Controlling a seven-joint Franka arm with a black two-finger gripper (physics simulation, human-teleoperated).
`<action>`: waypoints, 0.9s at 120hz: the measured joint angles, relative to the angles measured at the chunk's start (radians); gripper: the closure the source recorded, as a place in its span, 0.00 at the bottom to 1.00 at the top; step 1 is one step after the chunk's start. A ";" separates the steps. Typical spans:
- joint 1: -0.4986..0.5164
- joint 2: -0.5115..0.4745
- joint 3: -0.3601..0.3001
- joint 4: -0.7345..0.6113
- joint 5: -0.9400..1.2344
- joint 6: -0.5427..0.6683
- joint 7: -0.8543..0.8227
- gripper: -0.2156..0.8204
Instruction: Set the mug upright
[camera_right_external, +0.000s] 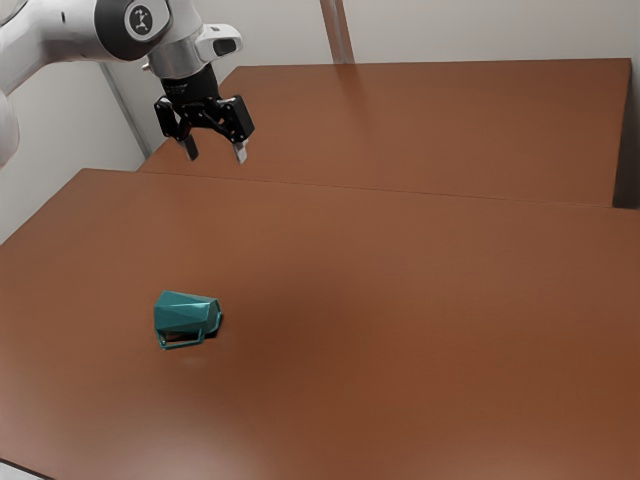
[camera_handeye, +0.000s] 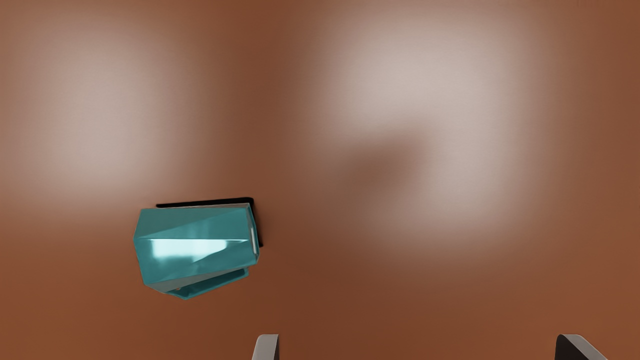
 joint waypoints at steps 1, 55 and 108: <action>0.000 0.000 0.000 0.000 0.000 0.000 0.000 0.21; 0.043 -0.065 -0.002 -0.080 -0.068 -0.001 -0.005 0.21; 0.292 -0.137 -0.001 -0.456 -0.303 0.145 0.112 0.21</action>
